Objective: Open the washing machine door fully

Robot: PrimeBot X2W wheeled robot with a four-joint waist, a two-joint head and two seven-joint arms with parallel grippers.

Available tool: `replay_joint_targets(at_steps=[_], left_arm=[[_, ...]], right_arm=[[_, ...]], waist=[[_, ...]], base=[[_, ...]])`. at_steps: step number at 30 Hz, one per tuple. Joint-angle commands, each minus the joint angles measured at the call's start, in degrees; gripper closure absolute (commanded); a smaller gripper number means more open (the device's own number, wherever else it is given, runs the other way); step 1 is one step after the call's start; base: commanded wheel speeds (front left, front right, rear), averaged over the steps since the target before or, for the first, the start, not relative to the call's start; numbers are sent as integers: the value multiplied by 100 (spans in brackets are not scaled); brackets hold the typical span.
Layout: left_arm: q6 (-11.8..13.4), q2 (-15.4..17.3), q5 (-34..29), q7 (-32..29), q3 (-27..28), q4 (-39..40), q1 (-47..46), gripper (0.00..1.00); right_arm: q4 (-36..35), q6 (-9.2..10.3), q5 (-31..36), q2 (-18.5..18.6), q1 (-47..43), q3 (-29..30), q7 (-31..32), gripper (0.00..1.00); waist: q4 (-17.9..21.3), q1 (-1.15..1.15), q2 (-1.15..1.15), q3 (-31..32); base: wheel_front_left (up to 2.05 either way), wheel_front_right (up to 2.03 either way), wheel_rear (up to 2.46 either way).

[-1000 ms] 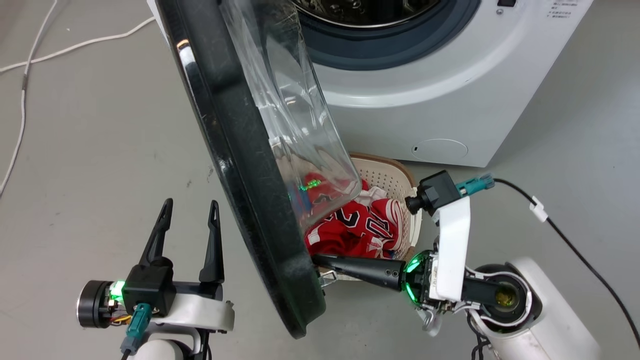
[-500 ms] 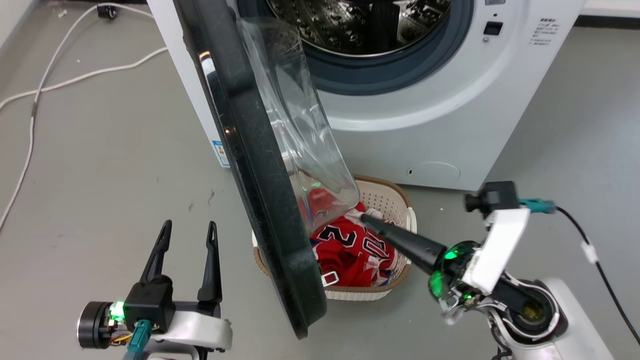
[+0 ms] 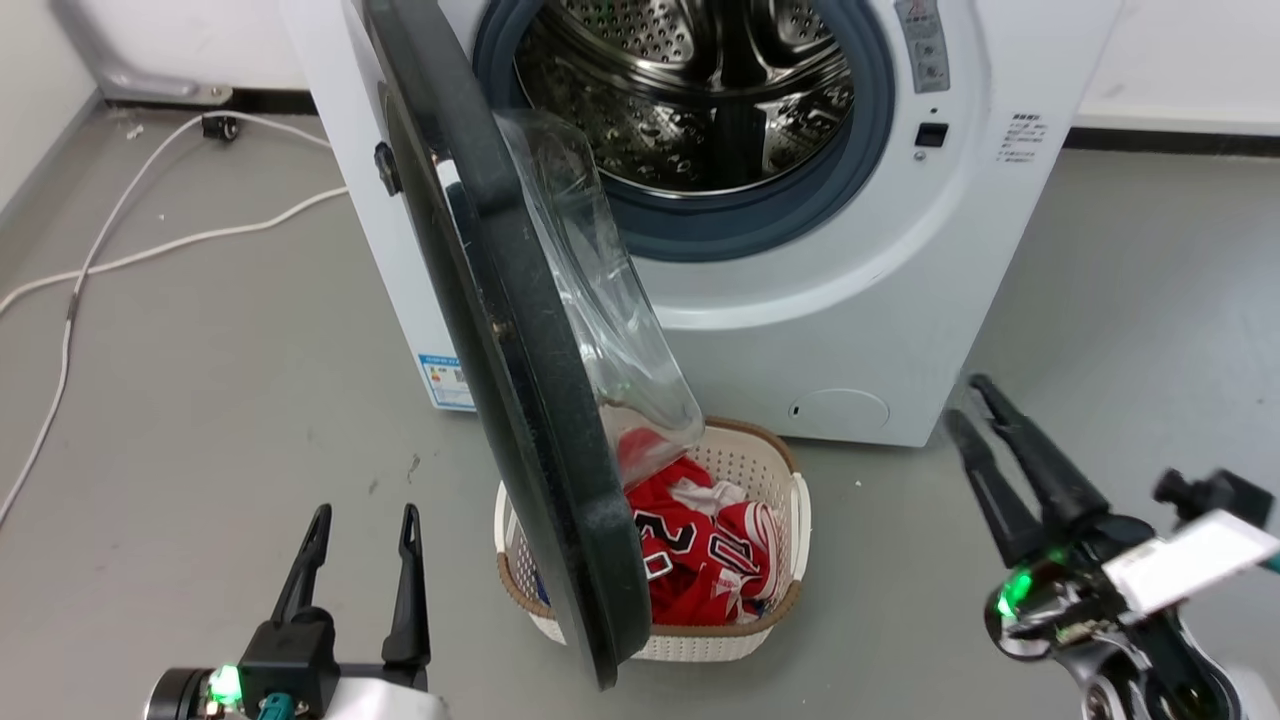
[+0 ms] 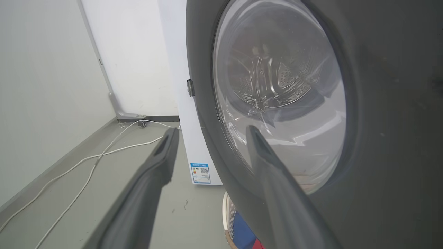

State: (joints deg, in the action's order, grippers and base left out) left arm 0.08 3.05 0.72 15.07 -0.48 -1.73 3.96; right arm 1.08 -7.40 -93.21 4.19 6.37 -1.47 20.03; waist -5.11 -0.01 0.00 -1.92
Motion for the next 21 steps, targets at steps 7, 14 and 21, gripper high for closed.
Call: replay_joint_targets(at_steps=[7, 14, 21], left_arm=[[37, 5, -19, 16, 90, 83, 295, 0], [6, 7, -35, 16, 120, 121, 329, 0], [14, 5, -36, 16, 134, 128, 310, 0]], right_arm=[[-345, -17, -58, -121, -577, 495, -790, 0], [-619, -17, 1655, 10, -891, 256, -2549, 0], [-546, -16, 4665, 573, -738, -413, -3522, 0]], waist=[[145, 1, 0, 229], [181, 1, 0, 280], [215, 1, 0, 274]], base=[[0, 0, 0], [0, 0, 0], [0, 0, 0]])
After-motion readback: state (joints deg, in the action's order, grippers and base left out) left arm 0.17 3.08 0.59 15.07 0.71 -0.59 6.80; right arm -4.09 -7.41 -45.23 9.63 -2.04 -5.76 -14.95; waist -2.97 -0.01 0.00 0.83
